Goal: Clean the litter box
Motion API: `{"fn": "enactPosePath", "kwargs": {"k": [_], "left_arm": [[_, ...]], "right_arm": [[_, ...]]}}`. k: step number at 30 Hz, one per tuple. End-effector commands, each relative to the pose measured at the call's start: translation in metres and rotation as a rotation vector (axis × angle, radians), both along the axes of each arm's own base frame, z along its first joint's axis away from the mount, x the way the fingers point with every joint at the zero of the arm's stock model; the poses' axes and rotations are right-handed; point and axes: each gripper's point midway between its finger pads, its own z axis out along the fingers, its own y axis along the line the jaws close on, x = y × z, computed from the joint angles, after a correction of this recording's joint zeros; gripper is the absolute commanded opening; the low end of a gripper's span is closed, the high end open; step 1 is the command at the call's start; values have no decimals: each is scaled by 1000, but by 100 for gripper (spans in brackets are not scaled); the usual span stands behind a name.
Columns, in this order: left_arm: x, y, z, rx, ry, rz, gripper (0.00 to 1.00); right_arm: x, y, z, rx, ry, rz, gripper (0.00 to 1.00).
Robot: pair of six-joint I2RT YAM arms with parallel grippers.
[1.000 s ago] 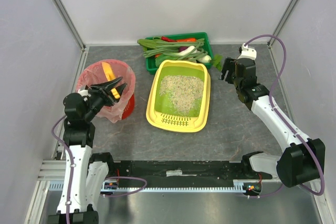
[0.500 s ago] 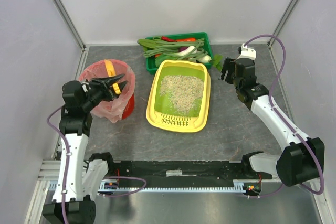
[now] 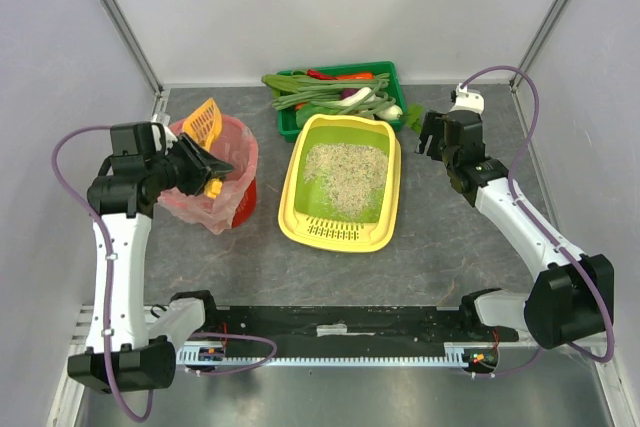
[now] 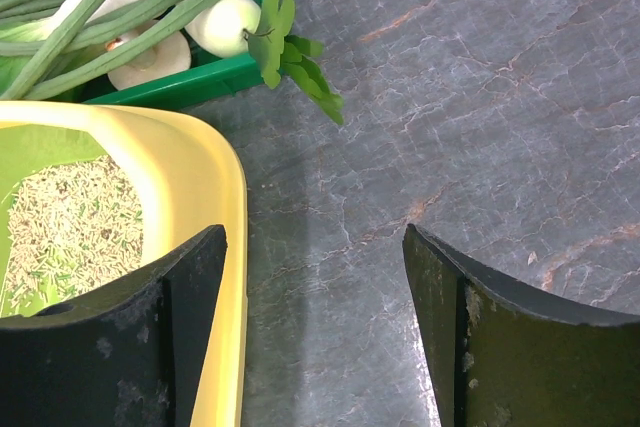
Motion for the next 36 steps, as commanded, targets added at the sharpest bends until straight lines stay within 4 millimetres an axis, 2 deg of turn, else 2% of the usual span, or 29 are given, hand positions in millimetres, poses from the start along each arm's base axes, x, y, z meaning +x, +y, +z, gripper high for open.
{"fn": "enactPosePath", "kwargs": {"k": [1, 3, 5, 6, 7, 9, 10, 17, 23, 26, 27, 30, 36], "left_arm": [[-23, 25, 9, 375, -169, -158, 2], [-27, 29, 8, 439, -180, -166, 2], [-31, 20, 3, 477, -180, -217, 2], [-31, 25, -1, 531, -166, -201, 2], [-36, 14, -5, 554, -168, -255, 2], [-35, 14, -11, 632, -153, -267, 2], [-38, 5, -13, 666, -157, -309, 2], [-21, -11, -1, 840, -227, -361, 2], [-14, -46, 9, 853, -319, -442, 2], [-9, -72, 16, 831, -372, -496, 2], [-9, -86, 11, 835, -374, -539, 2], [-3, -110, 10, 818, -397, -588, 2], [4, -123, 7, 848, -433, -611, 2]], "right_arm": [[10, 2, 24, 22, -73, -3, 80], [10, 2, 24, 25, -73, -5, 80], [11, 3, 24, 28, -73, -3, 80], [12, 3, 23, 27, -72, -3, 80], [12, 3, 24, 30, -73, -3, 80], [13, 5, 24, 34, -70, 2, 80], [13, 5, 25, 36, -72, 3, 80], [11, 3, 28, 33, -79, -5, 80], [6, -3, 33, 26, -94, -29, 80], [4, -4, 32, 23, -93, -31, 80], [4, -4, 31, 22, -90, -31, 80], [5, -4, 33, 23, -94, -27, 80], [0, -11, 35, 0, -101, -52, 80]]}}
